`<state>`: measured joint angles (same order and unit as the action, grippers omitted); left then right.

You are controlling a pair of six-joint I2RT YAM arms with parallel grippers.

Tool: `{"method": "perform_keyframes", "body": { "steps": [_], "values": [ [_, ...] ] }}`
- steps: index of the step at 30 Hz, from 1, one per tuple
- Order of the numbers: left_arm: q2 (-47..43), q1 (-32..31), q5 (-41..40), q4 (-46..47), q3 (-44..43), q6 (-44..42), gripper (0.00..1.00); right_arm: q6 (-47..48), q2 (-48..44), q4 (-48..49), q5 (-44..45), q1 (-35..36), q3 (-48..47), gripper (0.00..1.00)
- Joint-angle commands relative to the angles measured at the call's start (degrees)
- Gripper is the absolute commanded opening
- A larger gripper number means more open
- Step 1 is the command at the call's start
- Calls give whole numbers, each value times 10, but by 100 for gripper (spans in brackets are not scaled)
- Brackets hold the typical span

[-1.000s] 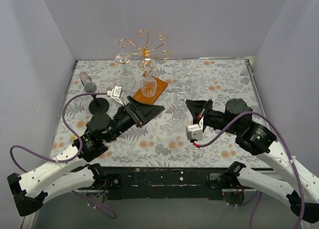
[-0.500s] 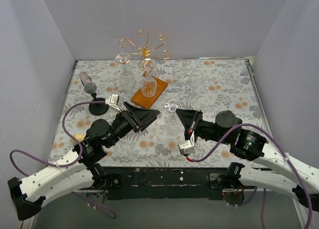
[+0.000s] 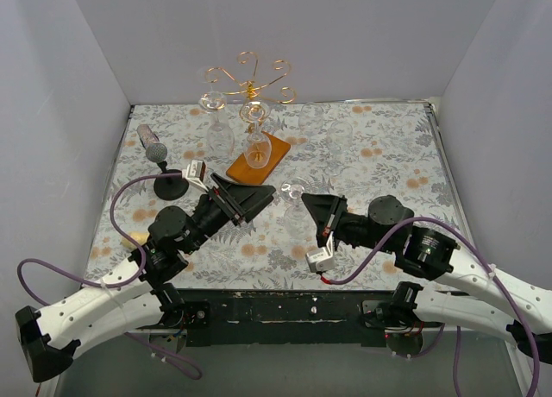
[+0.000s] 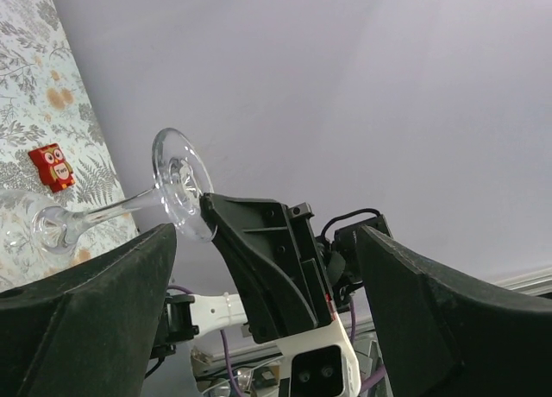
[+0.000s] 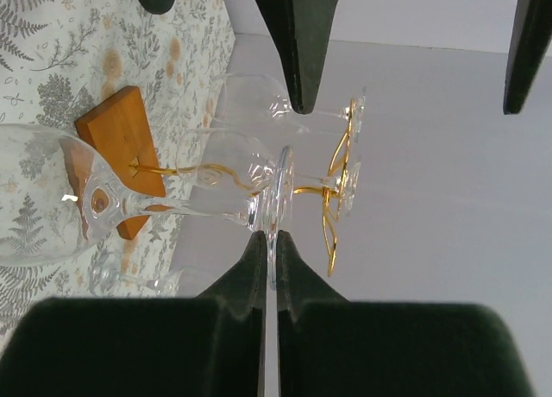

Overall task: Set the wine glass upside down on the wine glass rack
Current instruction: Turn the wine glass upside down at the wine rack.

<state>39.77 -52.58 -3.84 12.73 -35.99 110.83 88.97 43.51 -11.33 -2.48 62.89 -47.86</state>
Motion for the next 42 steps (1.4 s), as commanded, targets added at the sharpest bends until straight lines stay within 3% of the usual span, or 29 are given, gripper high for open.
{"method": "perform_keyframes", "body": {
  "steps": [1, 10, 18, 22, 27, 31, 39, 42],
  "values": [
    [14, 9, 14, 28, 0, 2, 84, 16, -12, 81, 8, 6, 1, 1],
    [44, 20, 30, -39, -34, 3, 79, 23, -12, 91, 12, 8, 1, 1],
    [71, 28, 78, -26, -48, 3, 71, 27, -11, 97, 5, 14, 10, 1],
    [88, 34, 95, -25, -56, 6, 63, 32, -11, 102, 4, 19, 14, 1],
    [88, 42, 96, -31, -58, 14, 40, 38, -12, 105, 4, 22, 21, 1],
    [86, 51, 99, -29, -52, 24, 39, 46, -16, 108, 1, 24, 28, 1],
    [92, 67, 131, -17, -43, 42, 25, 62, -25, 129, -1, 26, 44, 1],
    [95, 71, 145, -18, -44, 43, 14, 74, -28, 133, -4, 28, 52, 1]
  ]
}}
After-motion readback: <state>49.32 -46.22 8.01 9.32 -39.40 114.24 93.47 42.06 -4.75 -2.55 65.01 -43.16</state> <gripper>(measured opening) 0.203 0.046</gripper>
